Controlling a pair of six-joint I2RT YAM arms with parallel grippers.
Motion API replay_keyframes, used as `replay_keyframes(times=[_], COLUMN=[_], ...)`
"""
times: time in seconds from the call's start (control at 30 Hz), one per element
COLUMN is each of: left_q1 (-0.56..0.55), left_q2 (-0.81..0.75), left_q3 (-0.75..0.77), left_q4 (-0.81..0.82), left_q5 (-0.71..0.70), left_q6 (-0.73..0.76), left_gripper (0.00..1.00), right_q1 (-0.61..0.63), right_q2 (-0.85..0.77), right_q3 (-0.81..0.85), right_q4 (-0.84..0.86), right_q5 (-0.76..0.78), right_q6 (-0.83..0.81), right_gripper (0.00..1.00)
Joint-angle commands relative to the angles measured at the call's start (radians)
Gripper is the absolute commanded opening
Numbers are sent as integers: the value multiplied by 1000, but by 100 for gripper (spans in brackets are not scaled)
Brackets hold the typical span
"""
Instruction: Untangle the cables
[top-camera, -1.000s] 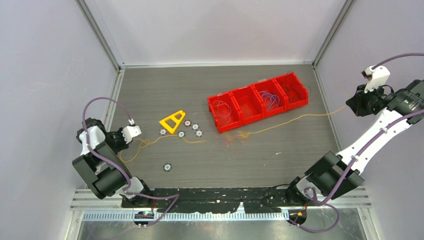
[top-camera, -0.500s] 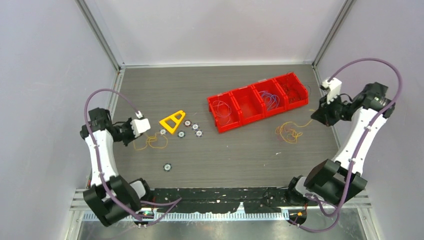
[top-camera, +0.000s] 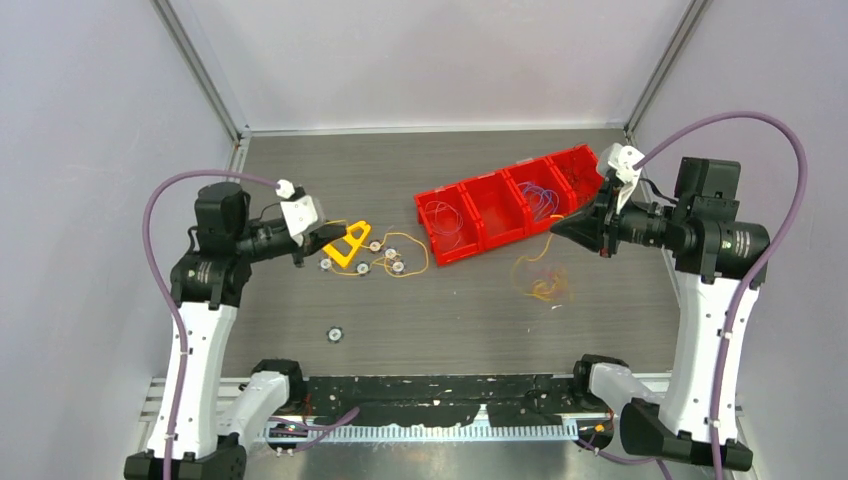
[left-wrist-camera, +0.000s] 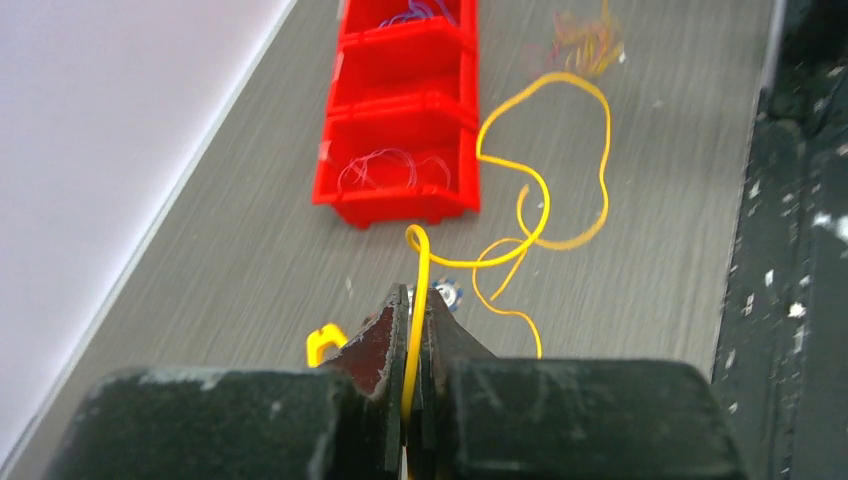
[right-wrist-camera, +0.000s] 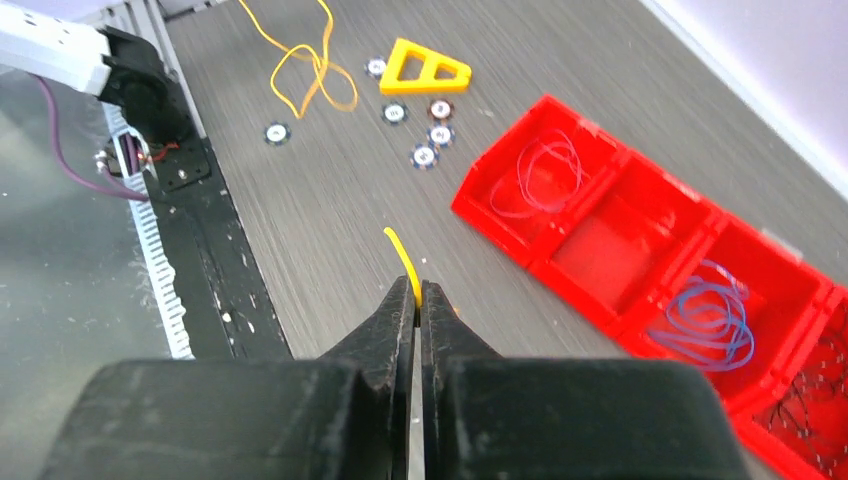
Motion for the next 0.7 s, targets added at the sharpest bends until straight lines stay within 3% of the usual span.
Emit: replay_keyframes(times=[0.0,0.07,0.13,0.17,0.23,0.3,0.37,0.43,0.53,0.67], left_q1=[-79,-117,-160,-185,-255,-315,-357,-391,-432,-483], left_q2=[27,31,37,45,63,83,106,135,194,270], left_q3=[39,38,35,36,39,41,36,39,53,99], left_q4=[200,238,278,293,324,361,419,460,501,511], left_q5=[-18,-35,-55,-70,-125,-174,-204,-234,-289,-356], left_q6=[-300,-348,-410,-437,-492,-553,-638,-729,-848,-991], left_gripper=[0,0,0,0,0,0,0,0,0,0], right_q1=[37,40,40,40,40,41,55,105,247,444], right_q2=[-42,-49,-36,-20,22,50,50,30,-9,-55], right_q3=[-29,-88,-162,-213,-236,-205,-181,-184,-228,-283], right_q4=[211,219,223,250,266,239,272,366,565,767], right_q5=[-78,-19,83,176,257,209,134,116,177,314], right_q6=[242,191,133,133,145,141,178,265,411,489], right_gripper=[5,5,29,55,82,93,99,96,95,95])
